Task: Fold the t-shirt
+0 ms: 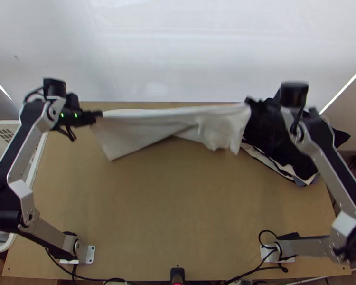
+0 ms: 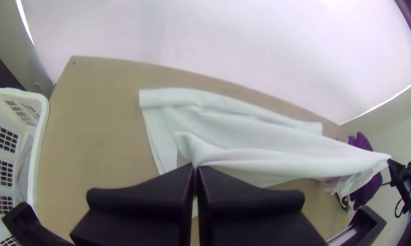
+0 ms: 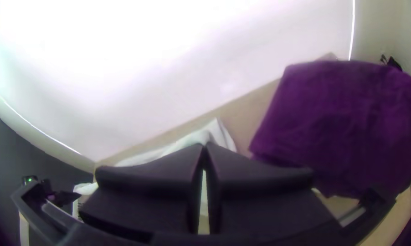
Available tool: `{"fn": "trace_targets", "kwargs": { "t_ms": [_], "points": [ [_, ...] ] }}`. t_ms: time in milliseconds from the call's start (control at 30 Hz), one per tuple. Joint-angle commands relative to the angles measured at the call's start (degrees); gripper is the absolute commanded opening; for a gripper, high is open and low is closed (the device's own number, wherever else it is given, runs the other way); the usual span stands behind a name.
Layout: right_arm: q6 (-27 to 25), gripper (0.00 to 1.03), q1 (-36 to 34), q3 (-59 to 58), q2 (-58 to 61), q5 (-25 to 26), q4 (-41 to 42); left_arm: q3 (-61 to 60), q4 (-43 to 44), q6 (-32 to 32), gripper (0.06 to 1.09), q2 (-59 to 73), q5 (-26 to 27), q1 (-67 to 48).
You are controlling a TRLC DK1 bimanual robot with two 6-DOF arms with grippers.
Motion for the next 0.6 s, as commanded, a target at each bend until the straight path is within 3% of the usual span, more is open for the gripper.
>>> {"fn": "trace_targets", "kwargs": {
  "t_ms": [0,233,400,567],
  "points": [
    [-1.48,0.03,-2.95,21.23,10.14,1.02,-1.25,18.0,-0.26,-6.27,0.09,4.54,-0.83,0.64],
    [-1.83,0.03,-3.92,27.38,4.17,0.85,-1.51,27.31,-0.17,-14.35,0.09,-2.49,-0.75,3.1],
    [-2.45,0.03,-3.04,24.22,-9.72,-1.88,-1.51,26.79,0.1,-15.49,0.09,-11.45,-0.75,4.86],
    [-2.27,0.03,3.2,20.09,-26.24,-3.28,-1.95,21.51,3.79,-18.75,0.09,-26.13,0.48,5.56]
  ]
}}
